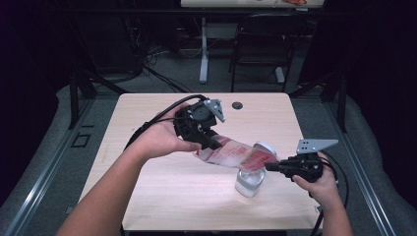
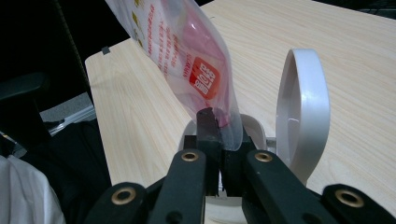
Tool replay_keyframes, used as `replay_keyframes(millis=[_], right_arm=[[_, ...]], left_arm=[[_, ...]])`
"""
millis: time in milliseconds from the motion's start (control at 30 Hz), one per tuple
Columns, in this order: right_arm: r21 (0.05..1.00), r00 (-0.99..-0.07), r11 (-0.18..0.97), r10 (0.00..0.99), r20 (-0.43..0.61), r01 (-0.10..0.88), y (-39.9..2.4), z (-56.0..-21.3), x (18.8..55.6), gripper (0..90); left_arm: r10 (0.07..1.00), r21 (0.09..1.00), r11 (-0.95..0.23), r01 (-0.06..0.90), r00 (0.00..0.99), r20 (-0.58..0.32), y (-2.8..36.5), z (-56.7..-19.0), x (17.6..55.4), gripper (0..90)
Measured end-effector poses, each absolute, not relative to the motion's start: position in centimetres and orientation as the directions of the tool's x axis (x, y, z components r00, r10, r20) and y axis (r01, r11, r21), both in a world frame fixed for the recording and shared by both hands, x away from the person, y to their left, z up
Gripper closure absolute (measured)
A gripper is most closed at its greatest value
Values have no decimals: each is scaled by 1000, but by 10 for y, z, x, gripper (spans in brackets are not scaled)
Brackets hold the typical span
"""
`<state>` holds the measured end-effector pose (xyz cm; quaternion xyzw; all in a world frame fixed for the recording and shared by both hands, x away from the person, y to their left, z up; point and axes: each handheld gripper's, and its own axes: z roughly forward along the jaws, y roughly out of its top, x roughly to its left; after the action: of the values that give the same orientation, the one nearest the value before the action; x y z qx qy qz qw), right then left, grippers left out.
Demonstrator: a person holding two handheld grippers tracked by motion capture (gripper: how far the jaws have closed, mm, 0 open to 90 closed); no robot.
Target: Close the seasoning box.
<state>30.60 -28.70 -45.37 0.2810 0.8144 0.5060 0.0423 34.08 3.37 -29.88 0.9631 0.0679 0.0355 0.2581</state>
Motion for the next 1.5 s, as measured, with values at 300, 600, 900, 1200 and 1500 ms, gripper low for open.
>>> replay_keyframes(millis=[300, 600, 900, 1200, 1500], right_arm=[[844, -835, 333, 505, 218, 421, -288, -455, 307, 884], [838, -832, 336, 508, 223, 430, -287, -458, 309, 884], [837, -831, 336, 509, 225, 433, -288, -459, 309, 884], [837, -830, 335, 511, 226, 433, -288, -459, 310, 884], [836, -829, 335, 511, 227, 435, -289, -460, 310, 884]], left_arm=[[146, 498, -860, 112, 989, 30, 32, -299, 341, 722], [147, 498, -860, 115, 989, 25, 30, -301, 341, 721], [143, 498, -860, 112, 989, 26, 30, -301, 342, 722], [143, 501, -858, 111, 989, 25, 30, -301, 342, 721], [146, 501, -858, 114, 989, 25, 29, -301, 342, 721]])
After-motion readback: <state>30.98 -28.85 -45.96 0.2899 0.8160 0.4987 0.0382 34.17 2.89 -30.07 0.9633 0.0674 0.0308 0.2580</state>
